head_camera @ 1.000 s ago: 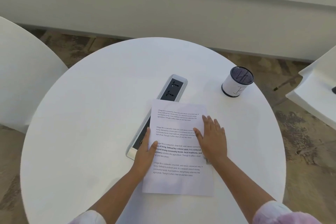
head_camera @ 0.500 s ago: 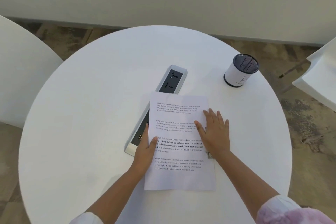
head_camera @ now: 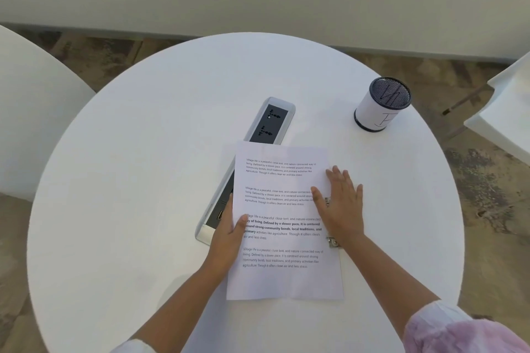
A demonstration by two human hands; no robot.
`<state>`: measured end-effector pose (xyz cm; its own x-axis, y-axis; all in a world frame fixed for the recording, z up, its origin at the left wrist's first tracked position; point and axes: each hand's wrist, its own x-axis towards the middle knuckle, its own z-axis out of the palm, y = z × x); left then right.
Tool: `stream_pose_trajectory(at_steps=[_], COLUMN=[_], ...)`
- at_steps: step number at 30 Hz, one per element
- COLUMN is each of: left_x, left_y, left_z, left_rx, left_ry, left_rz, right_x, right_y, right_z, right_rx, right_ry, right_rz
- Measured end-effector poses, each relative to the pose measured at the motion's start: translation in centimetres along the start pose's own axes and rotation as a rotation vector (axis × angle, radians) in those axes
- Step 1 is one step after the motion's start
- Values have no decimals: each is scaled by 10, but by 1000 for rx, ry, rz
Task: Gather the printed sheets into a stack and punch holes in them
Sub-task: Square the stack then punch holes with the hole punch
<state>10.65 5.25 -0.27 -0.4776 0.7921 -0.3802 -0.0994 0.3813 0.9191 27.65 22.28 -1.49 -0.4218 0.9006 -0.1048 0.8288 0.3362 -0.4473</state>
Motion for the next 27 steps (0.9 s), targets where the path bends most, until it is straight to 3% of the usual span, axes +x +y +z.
stream_pose_trajectory(at_steps=[17,24,27], left_x=[-5,-6,-11], left_y=[10,17,23], left_z=[0,-9,-14], left_rx=[10,-96,-131], left_ry=[40,51,110], left_rz=[-20,-84,-186], right_x=[-3,-13,-24], right_y=[-22,-19,-9], right_z=[-13,-39,-55], right_rx=[-242,210,320], right_ry=[-75,103,58], right_rz=[114,267,346])
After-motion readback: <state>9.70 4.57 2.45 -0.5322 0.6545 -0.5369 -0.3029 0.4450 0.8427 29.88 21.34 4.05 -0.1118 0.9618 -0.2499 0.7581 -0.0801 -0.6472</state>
